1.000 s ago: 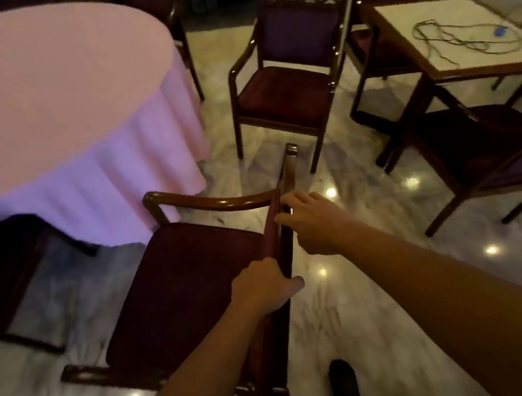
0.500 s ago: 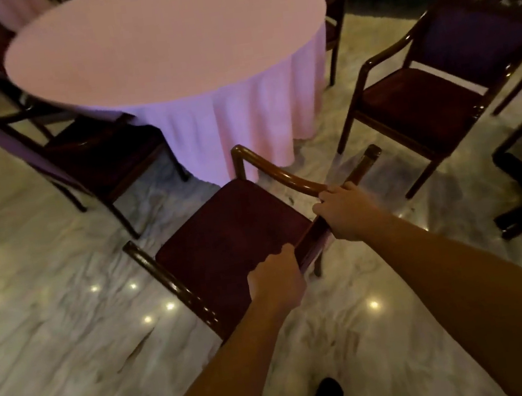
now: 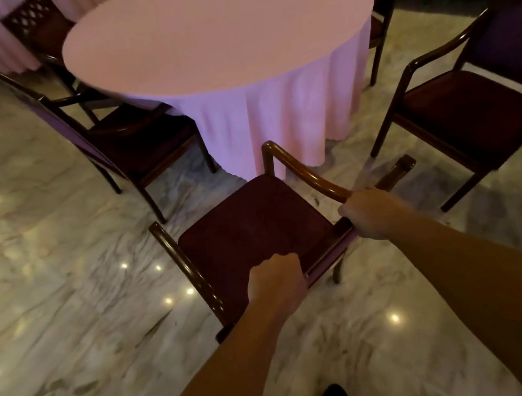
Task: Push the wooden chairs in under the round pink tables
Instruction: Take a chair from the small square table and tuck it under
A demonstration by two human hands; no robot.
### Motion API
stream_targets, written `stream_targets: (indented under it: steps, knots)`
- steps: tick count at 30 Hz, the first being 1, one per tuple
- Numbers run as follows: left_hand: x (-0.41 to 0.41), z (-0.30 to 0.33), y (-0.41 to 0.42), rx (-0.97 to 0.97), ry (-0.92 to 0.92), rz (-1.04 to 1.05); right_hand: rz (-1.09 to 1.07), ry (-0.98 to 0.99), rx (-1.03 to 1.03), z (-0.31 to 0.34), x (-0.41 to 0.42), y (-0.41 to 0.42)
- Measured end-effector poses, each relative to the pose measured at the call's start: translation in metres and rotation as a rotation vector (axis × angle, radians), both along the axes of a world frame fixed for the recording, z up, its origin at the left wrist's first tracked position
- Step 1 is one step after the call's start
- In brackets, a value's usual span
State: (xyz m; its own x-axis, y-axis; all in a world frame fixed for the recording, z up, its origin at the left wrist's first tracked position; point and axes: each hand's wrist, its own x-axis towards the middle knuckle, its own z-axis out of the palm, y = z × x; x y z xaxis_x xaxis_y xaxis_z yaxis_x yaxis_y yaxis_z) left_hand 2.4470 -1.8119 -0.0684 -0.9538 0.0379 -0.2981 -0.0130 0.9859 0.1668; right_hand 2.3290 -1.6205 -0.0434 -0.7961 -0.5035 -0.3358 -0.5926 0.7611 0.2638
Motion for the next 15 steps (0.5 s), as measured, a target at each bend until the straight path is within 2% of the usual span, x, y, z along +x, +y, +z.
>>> stream_targets:
  steps: [15]
  knots:
    - [0.015, 0.002, -0.103, -0.188, 0.004, -0.213, 0.033, -0.099, -0.091, 0.005, 0.063, -0.045]
